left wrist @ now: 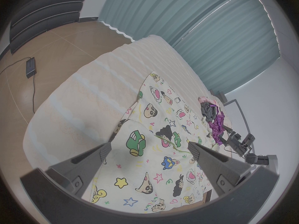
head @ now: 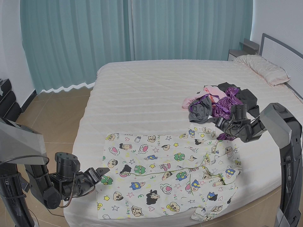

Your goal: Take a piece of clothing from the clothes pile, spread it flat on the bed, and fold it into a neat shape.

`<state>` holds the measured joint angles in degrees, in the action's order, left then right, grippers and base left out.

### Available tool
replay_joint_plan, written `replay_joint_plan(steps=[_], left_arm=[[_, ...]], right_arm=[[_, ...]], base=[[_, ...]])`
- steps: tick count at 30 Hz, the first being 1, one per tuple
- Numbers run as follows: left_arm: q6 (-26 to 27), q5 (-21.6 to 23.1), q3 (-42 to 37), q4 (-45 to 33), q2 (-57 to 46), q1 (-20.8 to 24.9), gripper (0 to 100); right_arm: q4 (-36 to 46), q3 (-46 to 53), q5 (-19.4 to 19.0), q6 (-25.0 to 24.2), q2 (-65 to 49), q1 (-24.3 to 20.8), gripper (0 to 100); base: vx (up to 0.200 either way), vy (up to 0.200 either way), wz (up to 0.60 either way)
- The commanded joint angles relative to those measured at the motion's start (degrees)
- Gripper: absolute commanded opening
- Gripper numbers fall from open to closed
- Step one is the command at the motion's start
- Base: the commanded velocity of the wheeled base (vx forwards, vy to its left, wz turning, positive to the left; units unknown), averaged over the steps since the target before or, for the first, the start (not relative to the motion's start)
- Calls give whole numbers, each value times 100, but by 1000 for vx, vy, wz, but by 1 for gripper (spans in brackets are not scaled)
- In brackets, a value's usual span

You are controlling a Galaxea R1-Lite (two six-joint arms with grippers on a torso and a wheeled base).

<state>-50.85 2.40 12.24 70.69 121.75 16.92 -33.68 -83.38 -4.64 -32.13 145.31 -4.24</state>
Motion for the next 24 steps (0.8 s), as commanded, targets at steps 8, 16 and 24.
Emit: replay_joint_plan(steps=[8, 16, 24], left_arm=[[-66, 6, -2, 23, 16, 13, 100], [-66, 6, -11, 23, -19, 13, 100], [-224, 15, -20, 85, -37, 22, 100]], right_arm=[[732, -1277, 87, 5, 894, -103, 100], [723, -1391, 95, 23, 982, -121, 100], [732, -1549, 95, 32, 1105, -129, 100]], base=[[0, 0, 0], [0, 0, 0], [125, 0, 0]])
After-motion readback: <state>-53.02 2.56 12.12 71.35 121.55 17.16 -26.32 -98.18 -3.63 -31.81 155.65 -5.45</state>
